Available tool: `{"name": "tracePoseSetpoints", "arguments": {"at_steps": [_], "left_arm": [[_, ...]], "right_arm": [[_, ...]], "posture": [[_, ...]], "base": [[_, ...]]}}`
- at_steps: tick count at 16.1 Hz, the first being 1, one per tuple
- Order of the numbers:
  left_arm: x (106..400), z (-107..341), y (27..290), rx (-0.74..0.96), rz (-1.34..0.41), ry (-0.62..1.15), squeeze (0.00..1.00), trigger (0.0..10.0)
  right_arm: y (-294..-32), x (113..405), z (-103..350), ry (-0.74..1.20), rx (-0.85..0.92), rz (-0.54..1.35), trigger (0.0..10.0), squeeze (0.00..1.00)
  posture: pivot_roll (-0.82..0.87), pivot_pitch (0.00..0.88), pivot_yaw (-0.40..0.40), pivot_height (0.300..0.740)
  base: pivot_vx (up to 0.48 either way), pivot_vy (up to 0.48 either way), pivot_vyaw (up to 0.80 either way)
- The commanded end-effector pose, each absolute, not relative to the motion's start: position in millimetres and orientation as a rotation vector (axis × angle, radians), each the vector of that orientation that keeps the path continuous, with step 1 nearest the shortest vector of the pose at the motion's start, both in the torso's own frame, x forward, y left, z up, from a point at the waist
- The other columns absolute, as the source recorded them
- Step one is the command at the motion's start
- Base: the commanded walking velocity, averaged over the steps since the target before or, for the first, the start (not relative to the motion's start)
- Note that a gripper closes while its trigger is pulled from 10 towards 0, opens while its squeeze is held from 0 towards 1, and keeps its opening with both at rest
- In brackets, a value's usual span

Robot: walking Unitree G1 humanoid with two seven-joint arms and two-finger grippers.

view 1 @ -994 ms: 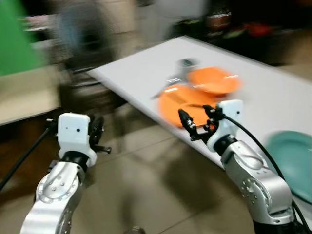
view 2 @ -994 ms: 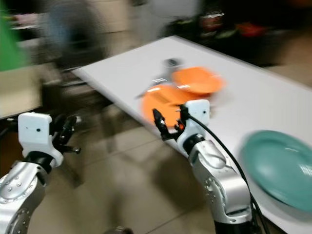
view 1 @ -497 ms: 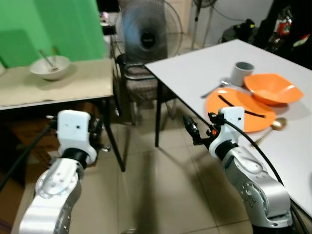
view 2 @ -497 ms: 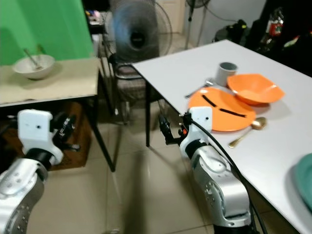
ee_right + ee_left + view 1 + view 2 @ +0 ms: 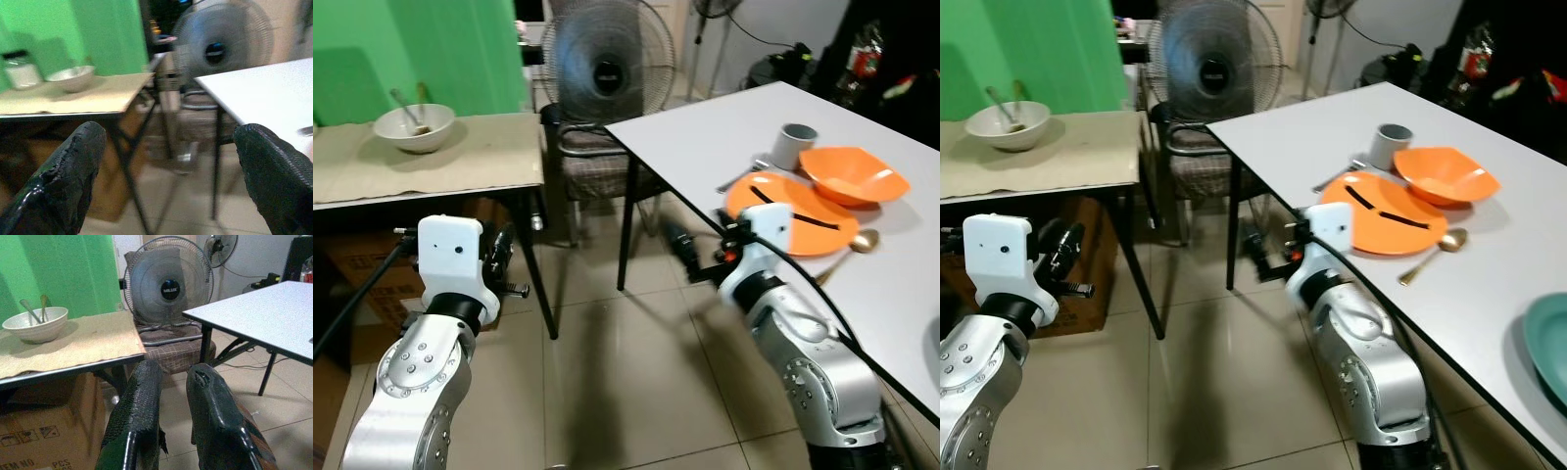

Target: Setting the table

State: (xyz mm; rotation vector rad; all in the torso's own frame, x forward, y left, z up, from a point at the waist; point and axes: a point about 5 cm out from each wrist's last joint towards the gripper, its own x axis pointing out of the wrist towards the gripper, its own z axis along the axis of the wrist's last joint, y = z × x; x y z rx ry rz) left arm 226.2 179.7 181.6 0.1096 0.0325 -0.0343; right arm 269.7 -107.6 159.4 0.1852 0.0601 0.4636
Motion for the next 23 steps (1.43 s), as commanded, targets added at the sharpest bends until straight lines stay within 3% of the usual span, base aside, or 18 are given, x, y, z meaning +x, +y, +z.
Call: {"name": "tracePoseSetpoints", "arguments": {"at_steps": [1,16,23], "left_arm": [[223.4,184.4,180.8,0.118,-0.03,0.025,0.0,10.0],[214.6,180.7,173.6,0.133,-0.061,0.041,0.0,10.0],[212.6,180.3,174.0,0.127,-0.063,0.041,0.0,10.0]], "right_arm": [[-105.9,269.2,159.6,0.059,0.169,0.491,10.0,0.0],[-88.5,264.7,154.4,0.059,0.154,0.667,10.0,0.0],[-82.5,264.7,153.0,0.06,0.137,0.718,10.0,0.0]], "posture": [[0.04,0.0,-0.001,0.74],[0.06,0.0,-0.02,0.74],[0.06,0.0,-0.024,0.74]], "base": [[0.247,0.0,0.0],[0.255,0.0,0.79],[0.271,0.0,0.0]]}}
